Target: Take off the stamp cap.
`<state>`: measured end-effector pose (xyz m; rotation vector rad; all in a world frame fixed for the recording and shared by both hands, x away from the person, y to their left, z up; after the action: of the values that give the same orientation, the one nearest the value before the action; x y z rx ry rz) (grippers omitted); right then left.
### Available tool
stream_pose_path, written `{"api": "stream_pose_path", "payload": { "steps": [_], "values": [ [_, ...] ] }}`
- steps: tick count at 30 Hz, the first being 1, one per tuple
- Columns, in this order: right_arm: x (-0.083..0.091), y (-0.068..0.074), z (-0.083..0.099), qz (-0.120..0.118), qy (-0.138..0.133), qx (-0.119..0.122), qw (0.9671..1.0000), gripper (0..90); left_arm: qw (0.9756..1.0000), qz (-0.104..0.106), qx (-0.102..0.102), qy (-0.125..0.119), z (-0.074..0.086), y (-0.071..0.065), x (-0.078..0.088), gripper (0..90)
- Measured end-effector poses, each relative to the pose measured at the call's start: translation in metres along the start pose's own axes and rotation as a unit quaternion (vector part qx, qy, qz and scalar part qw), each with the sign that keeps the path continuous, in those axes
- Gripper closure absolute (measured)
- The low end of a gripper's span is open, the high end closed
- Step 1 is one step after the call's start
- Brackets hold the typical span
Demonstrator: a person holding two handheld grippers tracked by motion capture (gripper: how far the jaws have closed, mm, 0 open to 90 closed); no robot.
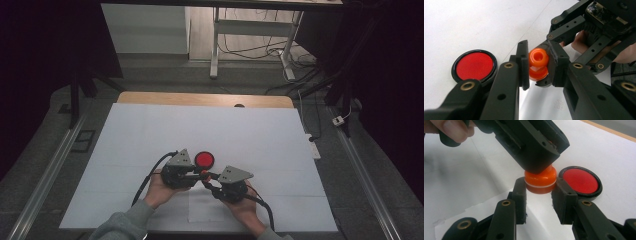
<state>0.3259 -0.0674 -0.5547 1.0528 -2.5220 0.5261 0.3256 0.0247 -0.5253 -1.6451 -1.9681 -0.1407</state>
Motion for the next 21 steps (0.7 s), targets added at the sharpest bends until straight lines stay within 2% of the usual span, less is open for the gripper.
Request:
{"api": "stream_pose_path", "payload": {
  "steps": [2, 3, 4, 5, 7, 9, 11, 15, 21],
  "values": [
    [0.000, -0.001, 0.000, 0.003, 0.000, 0.002, 1.0000, 64.7, 1.0000, -0.003, 0.000, -0.005, -0.001, 0.000, 0.000, 72.9],
    [0.000, -0.001, 0.000, 0.005, 0.003, 0.001, 1.0000, 64.8, 0.9994, -0.026, -0.009, -0.020, -0.003, 0.002, 0.005, 72.9],
    [-0.002, -0.001, 0.005, 0.004, 0.018, 0.008, 0.9998, 64.8, 0.9988, -0.030, -0.006, -0.037, -0.007, 0.004, 0.013, 73.0],
    [-0.004, -0.001, 0.011, 0.005, 0.026, 0.011, 0.9996, 64.8, 0.9980, -0.030, 0.003, -0.056, -0.010, 0.006, 0.021, 72.9],
    [-0.004, -0.002, 0.012, 0.001, 0.015, -0.009, 0.9998, 64.8, 0.9970, -0.018, 0.021, -0.072, -0.010, 0.010, 0.032, 72.9],
    [-0.002, -0.002, 0.004, -0.002, 0.002, -0.012, 0.9999, 64.8, 0.9969, -0.022, 0.026, -0.071, -0.006, 0.013, 0.035, 72.9],
    [0.000, -0.003, 0.003, 0.004, 0.007, -0.002, 1.0000, 64.8, 0.9970, -0.019, 0.026, -0.070, -0.006, 0.013, 0.034, 72.9],
    [-0.001, -0.005, 0.005, 0.006, 0.011, -0.003, 0.9999, 64.7, 0.9976, -0.020, 0.015, -0.064, -0.008, 0.009, 0.031, 72.9],
    [-0.001, -0.006, 0.007, 0.006, 0.011, -0.005, 0.9999, 64.7, 0.9975, -0.019, 0.017, -0.066, -0.008, 0.010, 0.032, 72.8]
  ]
}}
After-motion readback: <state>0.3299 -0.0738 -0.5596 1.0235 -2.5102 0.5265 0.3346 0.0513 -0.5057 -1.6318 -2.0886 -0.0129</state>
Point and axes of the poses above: each handheld gripper's, and its own axes: x roughly backward along the jaws, z roughly out of its underside, y roughly to its left, the point moved 8 cm from there along -x, roughly forward along the jaws, and after that the axes turned 15 degrees about z, right-handed, at the moved point
